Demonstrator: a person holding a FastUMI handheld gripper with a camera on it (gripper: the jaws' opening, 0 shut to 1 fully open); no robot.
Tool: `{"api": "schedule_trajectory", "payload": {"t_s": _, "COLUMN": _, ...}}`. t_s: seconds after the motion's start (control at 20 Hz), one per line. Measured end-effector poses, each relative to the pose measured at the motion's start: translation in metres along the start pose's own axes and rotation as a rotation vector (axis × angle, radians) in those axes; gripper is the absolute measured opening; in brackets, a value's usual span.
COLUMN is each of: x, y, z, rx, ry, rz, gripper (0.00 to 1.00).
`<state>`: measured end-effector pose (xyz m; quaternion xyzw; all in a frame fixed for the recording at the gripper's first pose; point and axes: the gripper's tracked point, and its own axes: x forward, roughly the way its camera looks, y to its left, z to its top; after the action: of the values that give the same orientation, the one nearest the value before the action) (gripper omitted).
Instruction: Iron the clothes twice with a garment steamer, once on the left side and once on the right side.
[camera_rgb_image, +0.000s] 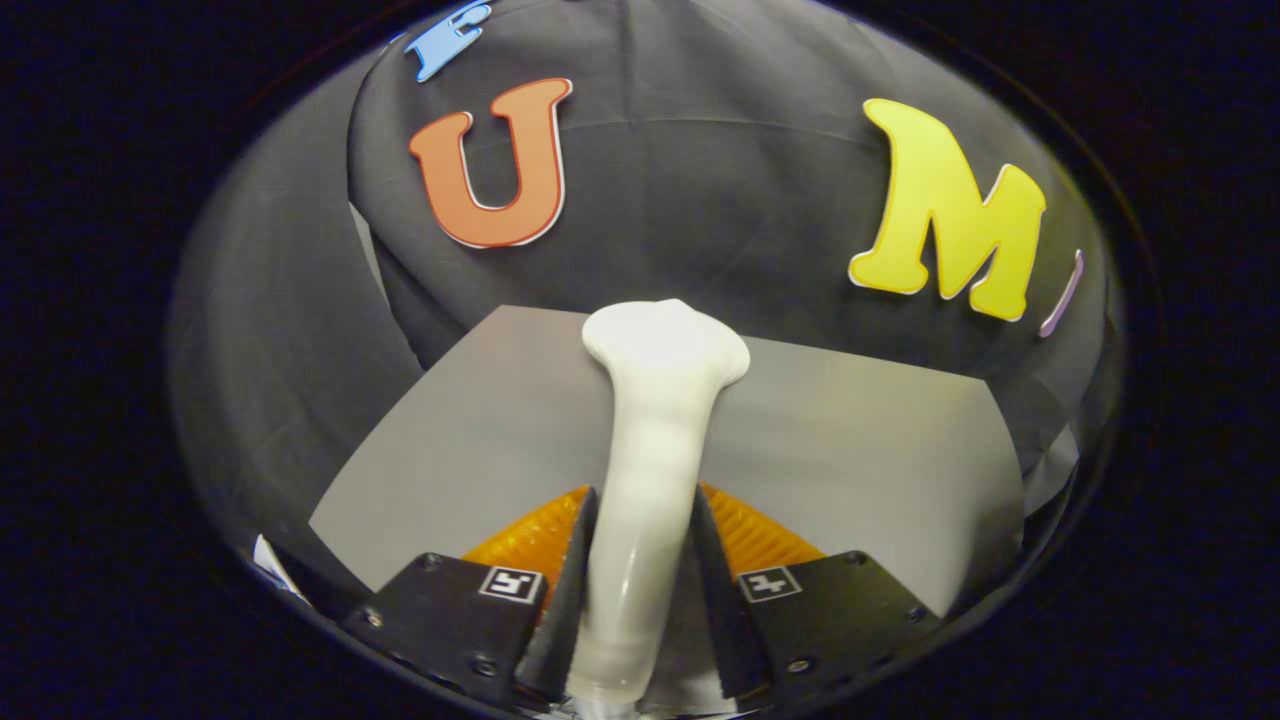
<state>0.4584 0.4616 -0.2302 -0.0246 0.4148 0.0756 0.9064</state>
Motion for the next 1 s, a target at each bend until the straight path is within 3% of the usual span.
{"api": "schedule_trajectory", "payload": {"t_s": 0.1, "x": 0.0, "y": 0.001, "z": 0.0, "rx": 0.015, "ry": -0.011, "rz": 0.004, "gripper": 0.47}}
{"api": "schedule_trajectory", "payload": {"t_s": 0.25, "x": -0.001, "y": 0.009, "z": 0.002, "rx": 0.055, "ry": 0.0, "rz": 0.063, "gripper": 0.42}}
{"api": "schedule_trajectory", "payload": {"t_s": 0.35, "x": -0.005, "y": 0.019, "z": 0.001, "rx": 0.051, "ry": 0.009, "rz": 0.148, "gripper": 0.39}}
{"api": "schedule_trajectory", "payload": {"t_s": 0.7, "x": -0.049, "y": 0.012, "z": 0.011, "rx": 0.036, "ry": -0.097, "rz": 0.173, "gripper": 0.33}}
{"api": "schedule_trajectory", "payload": {"t_s": 1.0, "x": -0.124, "y": -0.013, "z": 0.024, "rx": 0.081, "ry": -0.215, "rz": 0.219, "gripper": 0.33}}
